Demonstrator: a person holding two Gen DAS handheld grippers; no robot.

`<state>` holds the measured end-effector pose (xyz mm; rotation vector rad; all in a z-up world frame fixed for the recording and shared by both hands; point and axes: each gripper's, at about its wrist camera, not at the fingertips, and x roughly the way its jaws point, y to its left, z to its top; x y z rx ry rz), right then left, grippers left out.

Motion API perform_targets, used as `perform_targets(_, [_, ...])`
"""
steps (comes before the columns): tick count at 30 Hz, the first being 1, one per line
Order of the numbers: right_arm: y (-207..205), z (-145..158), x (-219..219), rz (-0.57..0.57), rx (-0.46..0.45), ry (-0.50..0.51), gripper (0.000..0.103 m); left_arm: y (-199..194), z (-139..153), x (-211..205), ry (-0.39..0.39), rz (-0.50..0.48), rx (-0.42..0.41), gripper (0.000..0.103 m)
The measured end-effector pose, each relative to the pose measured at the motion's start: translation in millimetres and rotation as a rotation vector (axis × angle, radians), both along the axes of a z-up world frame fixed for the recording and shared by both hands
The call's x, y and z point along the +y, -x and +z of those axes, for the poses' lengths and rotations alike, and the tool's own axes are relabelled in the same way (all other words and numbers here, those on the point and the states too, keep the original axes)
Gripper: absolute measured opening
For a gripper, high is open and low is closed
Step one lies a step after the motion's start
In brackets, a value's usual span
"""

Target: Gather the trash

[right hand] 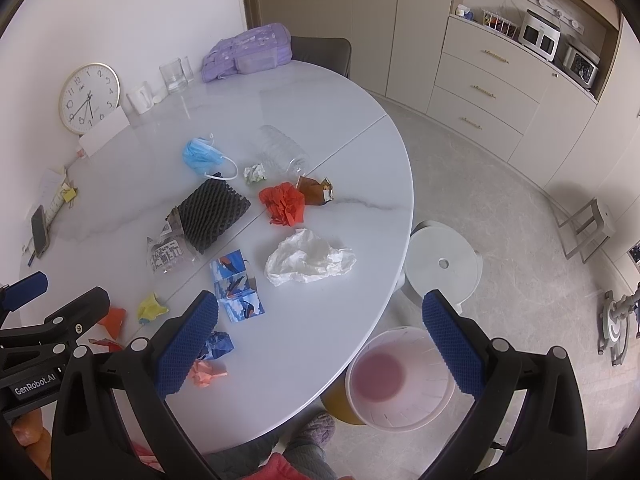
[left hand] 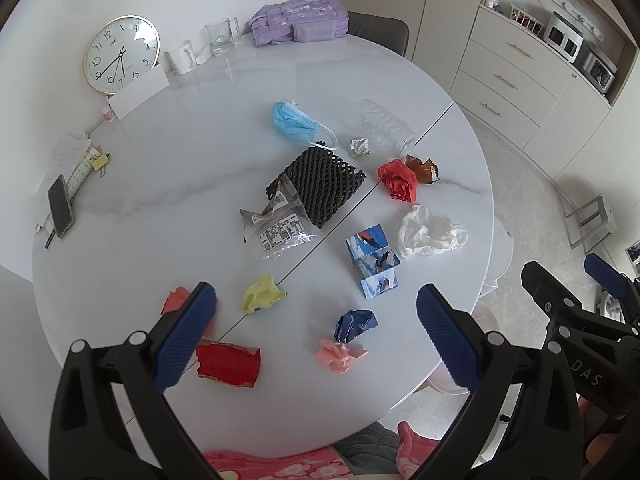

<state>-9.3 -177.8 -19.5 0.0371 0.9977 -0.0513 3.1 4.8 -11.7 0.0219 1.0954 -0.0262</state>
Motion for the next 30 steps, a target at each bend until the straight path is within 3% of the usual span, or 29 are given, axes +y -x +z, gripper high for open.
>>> perform_targets(30, [0.1,-4.5,2.8,0.009,0.010,0.003,0.101,3.7,-3.2,-0.2,0.002,0.009,0.005,0.096])
